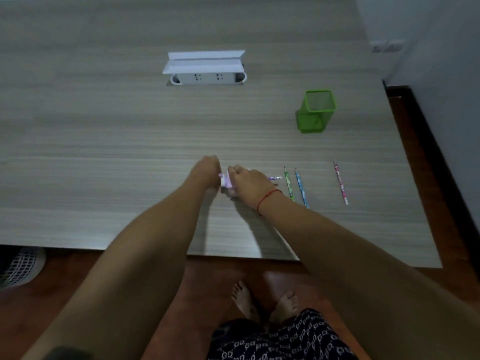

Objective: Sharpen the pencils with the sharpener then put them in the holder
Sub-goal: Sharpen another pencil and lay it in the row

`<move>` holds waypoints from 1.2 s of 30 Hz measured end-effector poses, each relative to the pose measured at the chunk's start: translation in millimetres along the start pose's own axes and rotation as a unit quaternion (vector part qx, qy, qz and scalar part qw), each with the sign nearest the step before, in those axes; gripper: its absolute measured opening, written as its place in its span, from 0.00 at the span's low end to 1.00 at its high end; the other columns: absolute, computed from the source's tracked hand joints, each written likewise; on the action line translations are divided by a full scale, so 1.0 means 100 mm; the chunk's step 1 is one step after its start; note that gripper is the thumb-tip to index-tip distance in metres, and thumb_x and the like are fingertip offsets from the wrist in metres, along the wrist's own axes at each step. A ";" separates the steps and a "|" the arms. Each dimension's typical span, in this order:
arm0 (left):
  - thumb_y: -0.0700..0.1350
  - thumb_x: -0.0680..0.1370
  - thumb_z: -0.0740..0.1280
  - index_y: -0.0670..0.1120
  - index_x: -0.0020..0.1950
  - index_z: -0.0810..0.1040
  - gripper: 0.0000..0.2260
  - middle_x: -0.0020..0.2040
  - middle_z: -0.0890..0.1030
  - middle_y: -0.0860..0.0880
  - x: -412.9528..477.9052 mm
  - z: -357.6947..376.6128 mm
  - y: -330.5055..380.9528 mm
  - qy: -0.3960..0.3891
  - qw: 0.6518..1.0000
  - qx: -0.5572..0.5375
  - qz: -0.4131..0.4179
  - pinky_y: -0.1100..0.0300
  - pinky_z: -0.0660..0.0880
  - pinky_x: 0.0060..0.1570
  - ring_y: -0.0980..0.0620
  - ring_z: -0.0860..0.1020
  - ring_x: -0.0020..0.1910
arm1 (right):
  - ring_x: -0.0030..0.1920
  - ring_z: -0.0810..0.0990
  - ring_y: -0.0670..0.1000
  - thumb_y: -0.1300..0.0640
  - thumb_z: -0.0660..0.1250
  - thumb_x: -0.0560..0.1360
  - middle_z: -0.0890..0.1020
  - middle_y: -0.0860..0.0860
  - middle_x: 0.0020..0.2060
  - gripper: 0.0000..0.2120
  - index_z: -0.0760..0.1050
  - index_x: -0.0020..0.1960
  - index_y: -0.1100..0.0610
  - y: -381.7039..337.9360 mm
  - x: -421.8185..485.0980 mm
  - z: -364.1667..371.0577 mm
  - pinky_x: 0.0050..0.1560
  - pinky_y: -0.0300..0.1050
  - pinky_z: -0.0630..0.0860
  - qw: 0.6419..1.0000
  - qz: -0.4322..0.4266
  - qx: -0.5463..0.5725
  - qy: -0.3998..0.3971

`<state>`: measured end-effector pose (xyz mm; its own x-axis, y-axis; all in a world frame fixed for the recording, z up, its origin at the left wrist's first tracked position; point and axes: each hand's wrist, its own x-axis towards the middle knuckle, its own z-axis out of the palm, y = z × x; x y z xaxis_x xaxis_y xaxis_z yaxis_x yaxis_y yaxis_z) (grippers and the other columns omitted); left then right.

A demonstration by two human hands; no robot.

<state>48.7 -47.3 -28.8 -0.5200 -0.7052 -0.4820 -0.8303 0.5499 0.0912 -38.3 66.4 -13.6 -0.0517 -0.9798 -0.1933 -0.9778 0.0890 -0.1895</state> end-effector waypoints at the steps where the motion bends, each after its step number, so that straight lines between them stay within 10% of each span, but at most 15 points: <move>1: 0.36 0.69 0.70 0.36 0.39 0.84 0.04 0.40 0.84 0.36 0.02 -0.12 0.01 0.032 0.999 0.002 0.015 0.54 0.78 0.46 0.43 0.84 0.42 | 0.58 0.79 0.61 0.55 0.58 0.79 0.76 0.58 0.60 0.17 0.68 0.65 0.62 0.00 0.01 -0.01 0.53 0.52 0.74 1.000 0.002 -0.002 -0.003; 7: 0.36 0.74 0.70 0.38 0.44 0.83 0.03 0.27 0.83 0.49 -0.11 -0.63 0.00 -0.263 0.961 -0.086 -0.016 0.65 0.81 0.40 0.59 0.82 0.28 | 0.59 0.79 0.60 0.56 0.59 0.79 0.77 0.58 0.60 0.15 0.70 0.63 0.61 0.02 0.08 -0.05 0.56 0.50 0.74 1.000 0.022 0.000 -0.021; 11: 0.40 0.74 0.71 0.40 0.44 0.82 0.04 0.34 0.85 0.48 -0.12 -0.16 -0.02 -0.399 0.910 -0.095 -0.059 0.61 0.78 0.54 0.57 0.84 0.35 | 0.57 0.79 0.61 0.54 0.59 0.79 0.78 0.58 0.58 0.13 0.73 0.59 0.59 0.00 0.08 -0.01 0.54 0.50 0.74 0.999 0.026 0.034 -0.012; 14: 0.40 0.75 0.69 0.41 0.37 0.76 0.08 0.27 0.81 0.49 -0.05 0.19 -0.03 -0.314 0.938 -0.125 -0.078 0.64 0.79 0.38 0.59 0.81 0.26 | 0.57 0.79 0.61 0.54 0.59 0.78 0.78 0.58 0.59 0.14 0.71 0.61 0.60 0.00 0.07 -0.02 0.54 0.50 0.73 0.999 0.019 0.036 -0.011; 17: 0.38 0.69 0.73 0.38 0.37 0.82 0.03 0.34 0.82 0.40 0.06 0.00 -0.02 -0.033 0.999 0.023 -0.013 0.55 0.79 0.44 0.48 0.83 0.37 | 0.57 0.80 0.61 0.54 0.59 0.78 0.78 0.58 0.59 0.16 0.71 0.61 0.62 -0.03 0.05 -0.01 0.54 0.50 0.74 0.999 0.024 0.036 -0.012; 19: 0.36 0.70 0.71 0.37 0.42 0.84 0.04 0.28 0.82 0.44 0.09 -0.28 -0.01 -0.010 1.000 0.006 0.007 0.58 0.79 0.43 0.48 0.84 0.36 | 0.59 0.79 0.61 0.56 0.60 0.78 0.78 0.59 0.60 0.16 0.71 0.62 0.62 -0.01 0.07 -0.05 0.55 0.51 0.74 0.999 0.033 0.032 -0.019; 22: 0.35 0.74 0.69 0.37 0.47 0.82 0.04 0.23 0.81 0.54 -0.01 -0.66 0.04 -0.206 0.974 -0.090 -0.003 0.66 0.79 0.37 0.61 0.79 0.23 | 0.61 0.77 0.62 0.56 0.61 0.78 0.77 0.59 0.61 0.16 0.72 0.63 0.62 0.02 0.08 -0.12 0.59 0.51 0.73 0.998 0.049 0.029 -0.036; 27: 0.43 0.77 0.68 0.39 0.47 0.81 0.07 0.32 0.85 0.51 -0.15 -0.11 -0.04 -0.408 0.907 -0.090 -0.056 0.65 0.79 0.51 0.59 0.83 0.37 | 0.57 0.79 0.61 0.55 0.62 0.76 0.79 0.58 0.57 0.12 0.75 0.57 0.58 -0.04 0.07 -0.10 0.55 0.49 0.74 0.997 0.037 0.055 -0.036; 32: 0.41 0.72 0.71 0.43 0.27 0.76 0.13 0.13 0.71 0.52 0.01 0.14 -0.06 -0.108 0.992 -0.062 -0.027 0.65 0.74 0.30 0.62 0.72 0.15 | 0.57 0.78 0.62 0.56 0.61 0.76 0.78 0.60 0.58 0.14 0.73 0.59 0.62 0.01 0.02 -0.15 0.54 0.49 0.73 0.996 0.033 0.077 -0.035; 36: 0.35 0.65 0.72 0.38 0.37 0.85 0.03 0.29 0.81 0.39 0.00 0.10 -0.07 0.029 0.998 -0.056 -0.014 0.56 0.77 0.41 0.44 0.83 0.38 | 0.58 0.78 0.62 0.55 0.58 0.79 0.78 0.61 0.59 0.16 0.72 0.61 0.63 -0.01 0.03 -0.14 0.55 0.51 0.73 0.997 0.032 0.065 -0.036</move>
<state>56.1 -46.6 -37.9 -0.5048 -0.7459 -0.4345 -0.8599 0.4787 0.1772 -40.7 60.9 -0.5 -0.0928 -0.9563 -0.2773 -0.9385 0.1770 -0.2964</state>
